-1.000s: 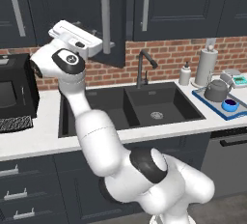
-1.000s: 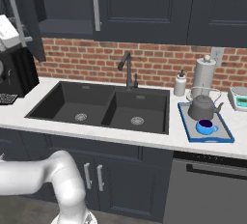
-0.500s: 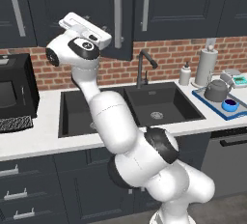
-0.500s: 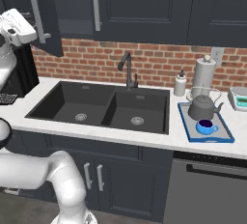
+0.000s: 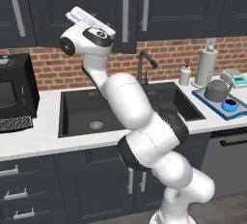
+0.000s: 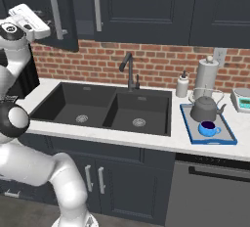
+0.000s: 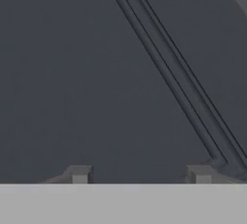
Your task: Pick the kettle from the counter and place it on the tray. Then pick the mug from the cabinet and place it on the tray. Then close the cabinet doors.
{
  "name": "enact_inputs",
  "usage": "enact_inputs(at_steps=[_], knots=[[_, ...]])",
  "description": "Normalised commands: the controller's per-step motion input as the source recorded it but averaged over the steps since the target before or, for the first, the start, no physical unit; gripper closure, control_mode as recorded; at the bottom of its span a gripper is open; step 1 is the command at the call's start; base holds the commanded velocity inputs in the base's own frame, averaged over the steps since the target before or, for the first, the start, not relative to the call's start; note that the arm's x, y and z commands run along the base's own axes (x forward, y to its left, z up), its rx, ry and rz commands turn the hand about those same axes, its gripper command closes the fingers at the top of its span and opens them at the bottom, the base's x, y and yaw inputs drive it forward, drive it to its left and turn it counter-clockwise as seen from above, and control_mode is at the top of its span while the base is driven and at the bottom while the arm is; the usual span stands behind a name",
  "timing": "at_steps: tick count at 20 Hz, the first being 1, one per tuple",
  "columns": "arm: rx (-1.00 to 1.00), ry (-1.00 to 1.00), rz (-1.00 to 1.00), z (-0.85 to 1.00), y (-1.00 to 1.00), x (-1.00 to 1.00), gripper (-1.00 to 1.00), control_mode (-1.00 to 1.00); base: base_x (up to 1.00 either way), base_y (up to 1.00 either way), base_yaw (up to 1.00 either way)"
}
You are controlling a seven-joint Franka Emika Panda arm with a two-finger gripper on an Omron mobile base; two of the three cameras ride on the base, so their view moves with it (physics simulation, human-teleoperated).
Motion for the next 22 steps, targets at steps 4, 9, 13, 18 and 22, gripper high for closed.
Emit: enact_inputs(at_steps=[4, 9, 13, 18, 22], knots=[[0.1, 0.0, 0.11, 0.02, -0.35, 0.66, -1.0, -1.0, 0.0, 0.0, 0.0], [0.1, 0.0, 0.11, 0.0, -0.35, 0.69, -1.0, -1.0, 0.0, 0.0, 0.0], [0.1, 0.0, 0.11, 0.0, -0.34, 0.7, -1.0, -1.0, 0.0, 0.0, 0.0], [0.09, 0.0, 0.1, 0.0, -0.25, 0.75, -1.0, -1.0, 0.0, 0.0, 0.0], [0.07, 0.0, 0.06, 0.0, -0.1, 0.85, -1.0, -1.0, 0.0, 0.0, 0.0]])
